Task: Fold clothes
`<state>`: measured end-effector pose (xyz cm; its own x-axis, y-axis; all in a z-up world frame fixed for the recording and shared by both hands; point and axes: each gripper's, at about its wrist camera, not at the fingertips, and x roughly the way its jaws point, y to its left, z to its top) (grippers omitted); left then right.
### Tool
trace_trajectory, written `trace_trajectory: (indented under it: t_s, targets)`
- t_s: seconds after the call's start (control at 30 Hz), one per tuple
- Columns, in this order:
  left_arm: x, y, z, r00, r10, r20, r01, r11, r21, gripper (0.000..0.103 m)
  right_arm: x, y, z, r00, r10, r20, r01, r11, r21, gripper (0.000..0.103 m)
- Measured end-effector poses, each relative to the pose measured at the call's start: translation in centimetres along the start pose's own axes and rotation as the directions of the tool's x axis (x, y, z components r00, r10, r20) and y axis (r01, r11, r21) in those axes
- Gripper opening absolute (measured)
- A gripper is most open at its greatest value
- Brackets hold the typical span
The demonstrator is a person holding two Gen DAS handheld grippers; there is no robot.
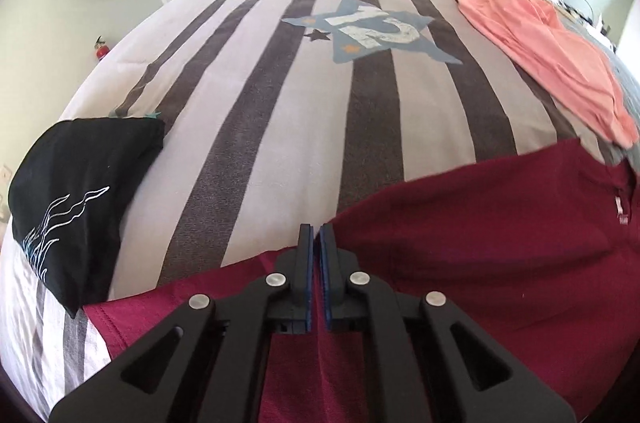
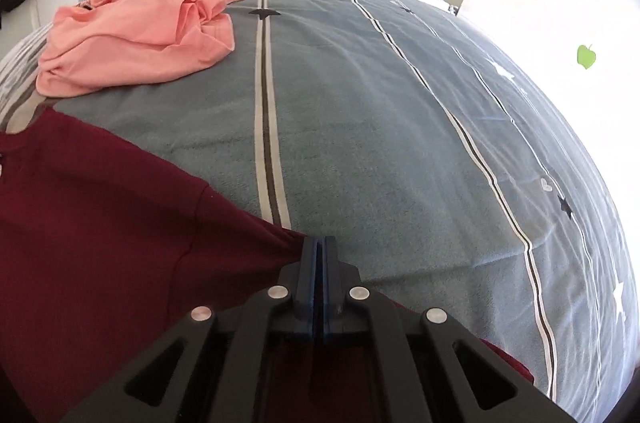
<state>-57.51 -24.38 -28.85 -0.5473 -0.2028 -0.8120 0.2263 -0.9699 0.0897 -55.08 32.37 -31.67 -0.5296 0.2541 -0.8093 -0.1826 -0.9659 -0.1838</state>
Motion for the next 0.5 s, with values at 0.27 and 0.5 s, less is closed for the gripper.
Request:
trace_trajectory:
  t_s: [0.27, 0.5]
  targets:
    - [-4.8, 5.0, 0.0, 0.996, -0.019, 0.089, 0.026, 0.996, -0.08, 0.037, -5.1, -3.3, 3.2, 0.99, 0.045, 0.131, -0.066, 0.985, 0.158, 0.024]
    - [-5.4, 9.7, -5.9, 0.999, 0.016, -0.031, -0.02, 0.992, -0.124, 0.038, -9.4, 1.9, 1.6, 0.965, 0.216, 0.151, -0.231, 0.969, 0.091, 0.039]
